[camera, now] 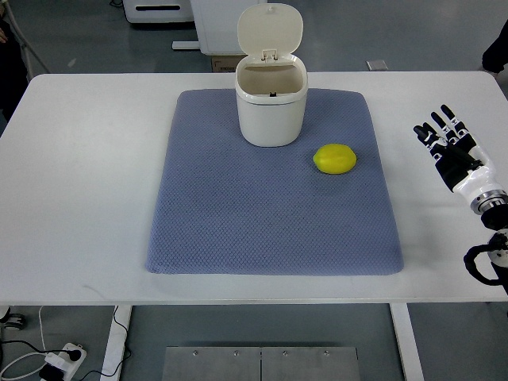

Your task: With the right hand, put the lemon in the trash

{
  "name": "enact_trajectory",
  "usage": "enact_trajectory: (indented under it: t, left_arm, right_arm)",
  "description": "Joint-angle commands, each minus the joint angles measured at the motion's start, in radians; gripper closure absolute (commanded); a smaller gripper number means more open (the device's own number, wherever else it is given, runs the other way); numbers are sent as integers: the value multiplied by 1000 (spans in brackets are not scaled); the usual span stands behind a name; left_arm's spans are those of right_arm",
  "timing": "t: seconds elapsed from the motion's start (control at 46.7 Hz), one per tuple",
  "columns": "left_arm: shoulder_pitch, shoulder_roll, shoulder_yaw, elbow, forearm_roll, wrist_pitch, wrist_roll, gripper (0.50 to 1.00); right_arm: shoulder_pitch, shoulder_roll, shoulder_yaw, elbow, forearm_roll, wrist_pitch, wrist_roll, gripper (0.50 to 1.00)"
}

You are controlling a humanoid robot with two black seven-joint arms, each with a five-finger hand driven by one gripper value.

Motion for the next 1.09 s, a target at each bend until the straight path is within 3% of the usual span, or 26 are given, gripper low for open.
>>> enact_trajectory:
  t: [0.0, 1.07]
  left_arm:
    - [0, 0, 0, 0, 0, 1, 0, 500]
    - [9, 0, 0, 0, 0, -5, 0, 500]
  right_arm:
    - [0, 0, 1, 0, 0, 1, 0, 500]
    - [23, 7, 21, -3, 3, 4, 0, 500]
